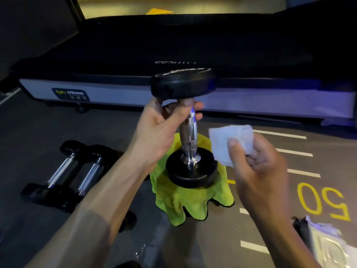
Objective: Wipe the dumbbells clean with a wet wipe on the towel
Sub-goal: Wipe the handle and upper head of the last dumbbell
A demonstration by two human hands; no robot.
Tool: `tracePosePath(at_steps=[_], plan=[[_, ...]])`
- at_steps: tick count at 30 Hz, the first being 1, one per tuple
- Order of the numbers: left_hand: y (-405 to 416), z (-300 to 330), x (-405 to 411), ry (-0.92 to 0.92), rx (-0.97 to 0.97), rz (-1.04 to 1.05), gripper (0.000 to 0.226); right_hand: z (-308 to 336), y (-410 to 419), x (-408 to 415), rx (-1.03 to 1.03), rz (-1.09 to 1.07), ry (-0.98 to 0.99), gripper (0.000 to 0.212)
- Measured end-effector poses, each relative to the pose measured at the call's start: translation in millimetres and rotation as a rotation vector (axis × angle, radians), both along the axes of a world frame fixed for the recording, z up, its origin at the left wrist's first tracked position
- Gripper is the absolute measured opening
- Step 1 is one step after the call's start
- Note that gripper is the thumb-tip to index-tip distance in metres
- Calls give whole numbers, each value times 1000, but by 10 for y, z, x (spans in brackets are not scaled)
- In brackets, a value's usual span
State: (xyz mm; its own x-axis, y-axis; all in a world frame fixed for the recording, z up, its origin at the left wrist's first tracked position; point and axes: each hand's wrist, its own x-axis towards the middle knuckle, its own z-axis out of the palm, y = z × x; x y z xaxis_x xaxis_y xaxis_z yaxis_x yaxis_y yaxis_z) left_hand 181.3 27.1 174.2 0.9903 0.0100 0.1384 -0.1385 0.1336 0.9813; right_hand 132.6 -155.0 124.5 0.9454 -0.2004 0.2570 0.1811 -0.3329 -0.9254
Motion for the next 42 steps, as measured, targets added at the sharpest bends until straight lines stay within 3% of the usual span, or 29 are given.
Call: tracePosePath(at_steps=[4,6,11,14,17,22,26,32,38,42], plan=[[109,29,-47,63,33,-48,56,-77,151,58,-280,185,-49,13],[156,74,-71,105,9,-58,74,-90,176,44,-307,217,-59,9],[221,96,8,147,-14,-72,67,-81,204,75,-354,255,-26,14],[231,77,82,86,-134,-38,76,-66,193,76,-373,262,-13,10],[232,114,103,-10,-93,-24,72,-100,184,85,-347,262,17,14],[225,143,160,-91,127,66,37,-143,204,67,-300,251,35,13],[284,104,223,-187,189,170,39,-50,252,71,-285,294,42,20],[323,65,194,-274,215,189,37,57,402,-165,-498,196,-167,20],[232,120,170,-283,230,149,41,28,649,-391,-582,250,-193,26],[216,130,153,-278,237,119,41,21,916,-261,-902,302,-107,32]])
